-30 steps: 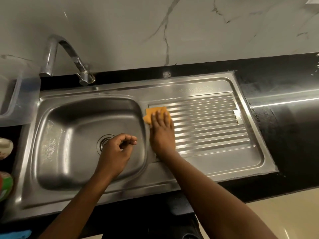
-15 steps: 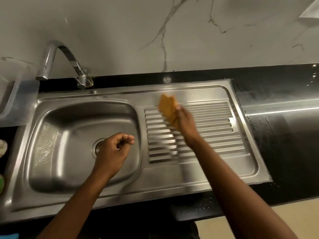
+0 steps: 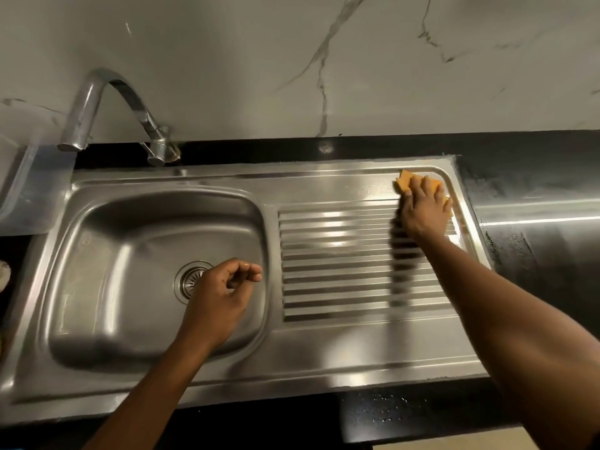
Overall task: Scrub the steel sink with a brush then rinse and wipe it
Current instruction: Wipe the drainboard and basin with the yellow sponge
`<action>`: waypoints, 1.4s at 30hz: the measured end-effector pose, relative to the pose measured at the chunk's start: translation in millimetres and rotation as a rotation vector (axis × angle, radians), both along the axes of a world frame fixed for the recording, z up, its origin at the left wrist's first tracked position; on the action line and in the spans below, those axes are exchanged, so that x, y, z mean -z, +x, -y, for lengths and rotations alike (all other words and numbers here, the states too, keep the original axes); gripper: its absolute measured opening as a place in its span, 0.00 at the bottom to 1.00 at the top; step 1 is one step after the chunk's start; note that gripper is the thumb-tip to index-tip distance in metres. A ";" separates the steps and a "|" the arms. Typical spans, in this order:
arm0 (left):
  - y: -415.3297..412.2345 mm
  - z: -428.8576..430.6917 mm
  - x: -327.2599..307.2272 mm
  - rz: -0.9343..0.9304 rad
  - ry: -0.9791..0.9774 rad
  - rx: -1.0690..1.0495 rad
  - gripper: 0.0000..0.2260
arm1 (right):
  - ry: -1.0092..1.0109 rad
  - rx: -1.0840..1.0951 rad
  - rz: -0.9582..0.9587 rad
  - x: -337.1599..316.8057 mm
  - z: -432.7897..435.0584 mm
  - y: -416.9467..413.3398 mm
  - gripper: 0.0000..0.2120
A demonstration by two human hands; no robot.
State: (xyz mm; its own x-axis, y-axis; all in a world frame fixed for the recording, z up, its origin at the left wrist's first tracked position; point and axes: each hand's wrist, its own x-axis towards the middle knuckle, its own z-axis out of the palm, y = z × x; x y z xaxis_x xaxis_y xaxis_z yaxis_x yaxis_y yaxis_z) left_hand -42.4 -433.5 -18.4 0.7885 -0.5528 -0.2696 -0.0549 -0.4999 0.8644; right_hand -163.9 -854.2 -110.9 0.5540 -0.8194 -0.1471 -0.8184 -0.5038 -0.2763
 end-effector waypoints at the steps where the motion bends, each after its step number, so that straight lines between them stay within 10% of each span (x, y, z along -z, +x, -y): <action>1: 0.9 -1.1 0.6 -0.008 0.000 0.000 0.10 | -0.005 -0.008 -0.002 -0.1 -8.5 8.3 0.27; 13: 11.8 -24.4 -2.5 -0.010 0.006 -0.039 0.10 | 0.075 -0.528 0.074 -5.7 -211.0 130.2 0.26; 22: 20.1 -53.6 -3.3 0.015 -0.009 -0.105 0.12 | 0.674 -0.408 0.451 -68.1 -221.4 159.2 0.18; 31: 21.5 -82.3 -2.0 0.055 -0.012 -0.170 0.13 | 0.133 -0.936 -0.078 -35.5 -212.7 142.9 0.23; 42: 15.9 -99.0 -4.9 0.065 -0.049 -0.118 0.11 | 0.148 -1.092 0.110 -12.0 -294.6 27.4 0.22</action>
State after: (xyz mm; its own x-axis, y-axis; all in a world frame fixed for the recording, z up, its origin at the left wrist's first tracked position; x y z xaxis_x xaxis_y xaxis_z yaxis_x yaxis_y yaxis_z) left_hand -26.5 -334.5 -13.5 0.8635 -0.4668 -0.1907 -0.0553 -0.4636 0.8843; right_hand -136.5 -559.6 -98.9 0.9843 0.1396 -0.1084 0.0789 -0.8959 -0.4373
